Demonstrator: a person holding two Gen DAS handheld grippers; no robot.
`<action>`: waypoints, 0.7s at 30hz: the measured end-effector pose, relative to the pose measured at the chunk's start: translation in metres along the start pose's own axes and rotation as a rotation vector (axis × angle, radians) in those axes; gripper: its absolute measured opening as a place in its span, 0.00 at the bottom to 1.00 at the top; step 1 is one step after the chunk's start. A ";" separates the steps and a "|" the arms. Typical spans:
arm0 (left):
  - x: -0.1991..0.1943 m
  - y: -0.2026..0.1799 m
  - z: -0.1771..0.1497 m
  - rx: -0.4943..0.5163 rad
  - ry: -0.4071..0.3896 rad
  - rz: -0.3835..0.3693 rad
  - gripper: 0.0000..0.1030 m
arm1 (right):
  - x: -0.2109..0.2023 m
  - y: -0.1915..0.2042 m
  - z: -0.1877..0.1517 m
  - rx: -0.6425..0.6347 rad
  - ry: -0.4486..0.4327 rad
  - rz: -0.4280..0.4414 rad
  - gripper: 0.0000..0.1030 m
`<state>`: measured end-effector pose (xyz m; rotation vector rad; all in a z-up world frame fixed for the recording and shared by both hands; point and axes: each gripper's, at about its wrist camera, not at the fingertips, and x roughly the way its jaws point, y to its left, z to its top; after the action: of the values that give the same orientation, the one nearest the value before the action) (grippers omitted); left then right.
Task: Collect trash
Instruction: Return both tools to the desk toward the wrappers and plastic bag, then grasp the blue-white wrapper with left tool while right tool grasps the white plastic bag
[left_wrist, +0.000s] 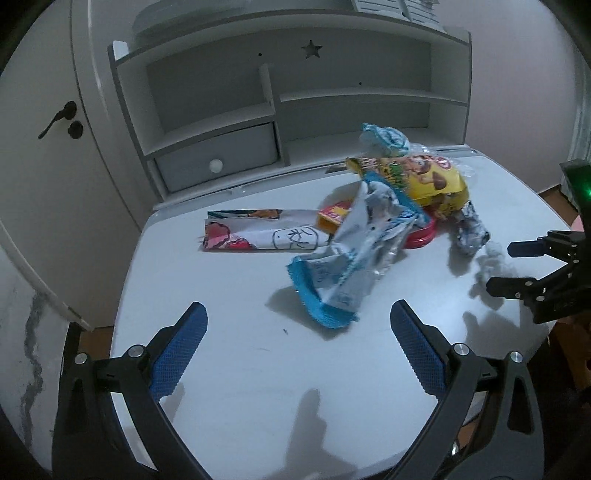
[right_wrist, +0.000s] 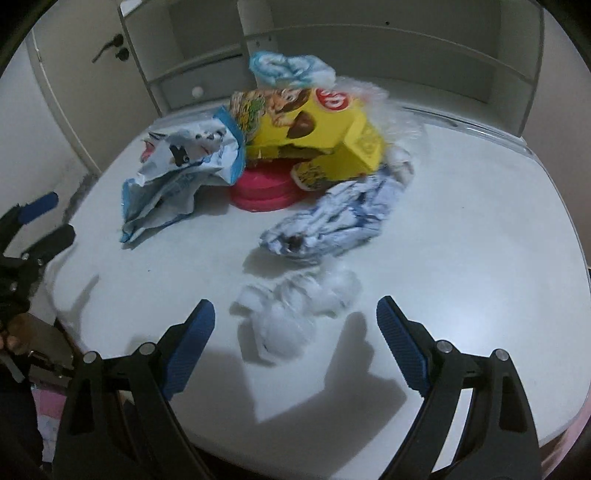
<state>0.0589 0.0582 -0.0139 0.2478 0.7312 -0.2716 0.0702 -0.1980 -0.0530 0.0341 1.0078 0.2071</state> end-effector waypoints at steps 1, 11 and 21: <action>0.005 0.001 0.002 0.010 -0.003 -0.003 0.94 | 0.005 0.003 0.002 -0.003 0.007 -0.015 0.82; 0.045 -0.028 0.029 0.158 0.013 -0.054 0.94 | 0.005 0.007 0.001 -0.030 0.021 -0.058 0.53; 0.087 -0.053 0.040 0.258 0.038 -0.050 0.93 | -0.032 -0.020 -0.031 -0.006 0.012 -0.037 0.53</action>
<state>0.1283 -0.0174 -0.0519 0.4811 0.7400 -0.4104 0.0310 -0.2255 -0.0450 0.0088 1.0189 0.1766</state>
